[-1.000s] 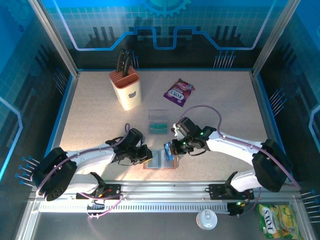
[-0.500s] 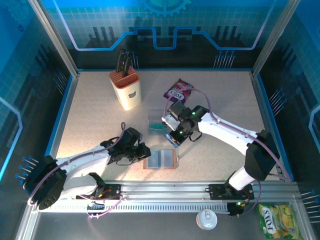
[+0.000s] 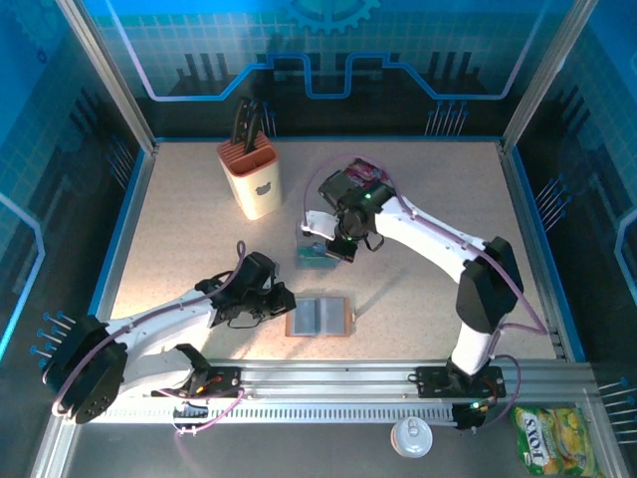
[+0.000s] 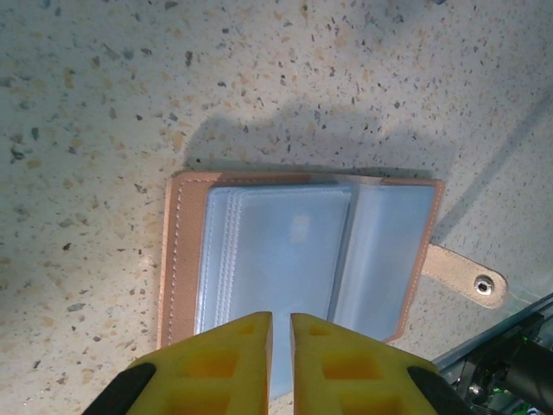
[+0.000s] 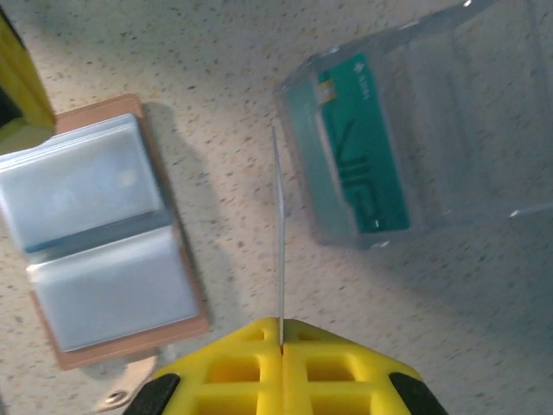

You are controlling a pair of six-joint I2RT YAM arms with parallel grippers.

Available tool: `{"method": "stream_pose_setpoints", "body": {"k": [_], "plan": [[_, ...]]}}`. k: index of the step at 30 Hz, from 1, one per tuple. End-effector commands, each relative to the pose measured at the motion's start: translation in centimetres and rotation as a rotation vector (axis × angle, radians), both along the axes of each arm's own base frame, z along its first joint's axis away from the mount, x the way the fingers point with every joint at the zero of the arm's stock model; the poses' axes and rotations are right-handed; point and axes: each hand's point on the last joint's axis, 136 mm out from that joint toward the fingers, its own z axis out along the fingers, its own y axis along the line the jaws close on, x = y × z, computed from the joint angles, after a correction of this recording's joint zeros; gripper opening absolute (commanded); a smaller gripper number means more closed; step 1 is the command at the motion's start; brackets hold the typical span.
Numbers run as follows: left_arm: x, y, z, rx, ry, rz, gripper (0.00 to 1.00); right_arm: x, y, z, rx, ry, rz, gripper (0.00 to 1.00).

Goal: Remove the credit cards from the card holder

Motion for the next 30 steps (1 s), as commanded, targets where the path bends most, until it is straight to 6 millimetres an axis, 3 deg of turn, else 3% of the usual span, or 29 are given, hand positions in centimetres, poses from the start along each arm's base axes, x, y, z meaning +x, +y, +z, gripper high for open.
{"method": "stream_pose_setpoints", "body": {"k": [1, 13, 30], "plan": [[1.1, -0.1, 0.9, 0.011, -0.022, -0.005, 0.15, 1.2, 0.0, -0.2, -0.018, 0.039, 0.089, 0.00], [1.9, 1.4, 0.5, 0.046, -0.022, 0.031, 0.14, 6.0, 1.9, -1.1, 0.005, 0.108, 0.109, 0.00], [1.6, 2.2, -0.4, 0.050, 0.001, 0.071, 0.14, 6.4, 1.8, -3.6, -0.006, 0.175, 0.149, 0.00]]}}
